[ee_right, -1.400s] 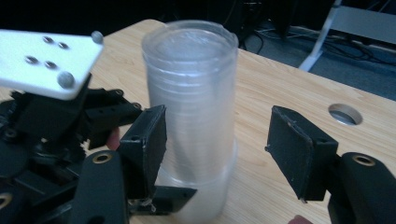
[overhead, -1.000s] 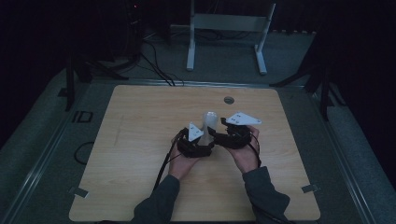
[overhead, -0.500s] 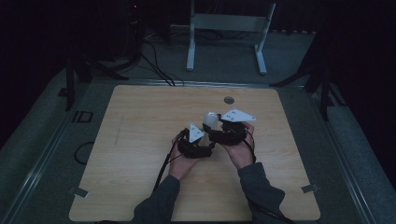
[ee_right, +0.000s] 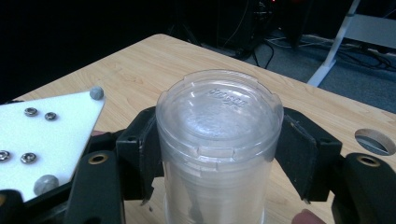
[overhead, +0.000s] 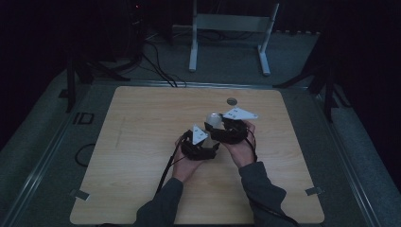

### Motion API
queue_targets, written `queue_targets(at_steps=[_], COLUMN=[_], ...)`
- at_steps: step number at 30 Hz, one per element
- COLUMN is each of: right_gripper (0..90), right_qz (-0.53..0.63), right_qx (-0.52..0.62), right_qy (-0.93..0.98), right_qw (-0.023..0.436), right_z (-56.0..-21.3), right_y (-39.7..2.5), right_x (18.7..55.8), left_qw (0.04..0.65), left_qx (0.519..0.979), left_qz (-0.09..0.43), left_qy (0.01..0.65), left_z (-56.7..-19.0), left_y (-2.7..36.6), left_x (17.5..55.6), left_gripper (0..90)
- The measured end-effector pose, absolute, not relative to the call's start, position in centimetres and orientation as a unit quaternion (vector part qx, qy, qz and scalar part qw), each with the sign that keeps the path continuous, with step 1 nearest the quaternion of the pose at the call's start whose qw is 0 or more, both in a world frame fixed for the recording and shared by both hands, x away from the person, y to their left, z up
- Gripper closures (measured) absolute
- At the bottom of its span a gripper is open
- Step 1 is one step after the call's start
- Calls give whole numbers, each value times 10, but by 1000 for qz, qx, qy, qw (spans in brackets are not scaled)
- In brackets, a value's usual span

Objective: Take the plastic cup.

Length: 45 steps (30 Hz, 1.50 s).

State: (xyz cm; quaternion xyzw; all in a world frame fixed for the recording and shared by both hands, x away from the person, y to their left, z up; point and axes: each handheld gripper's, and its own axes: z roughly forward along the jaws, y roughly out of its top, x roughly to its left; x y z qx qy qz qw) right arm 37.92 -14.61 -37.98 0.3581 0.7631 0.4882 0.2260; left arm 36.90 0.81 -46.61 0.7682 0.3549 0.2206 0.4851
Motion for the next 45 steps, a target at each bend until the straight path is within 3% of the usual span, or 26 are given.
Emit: queue_targets(at_steps=[45], right_gripper=[391], right_qz=[510], right_qx=[349], right_qy=[753], right_qw=[226], right_z=[-356], right_y=[-148], right_x=[376], left_qw=[494], left_qx=[762], left_qz=[224], left_qy=[354], left_z=[-468], left_y=[5], left_x=[369], left_gripper=[203])
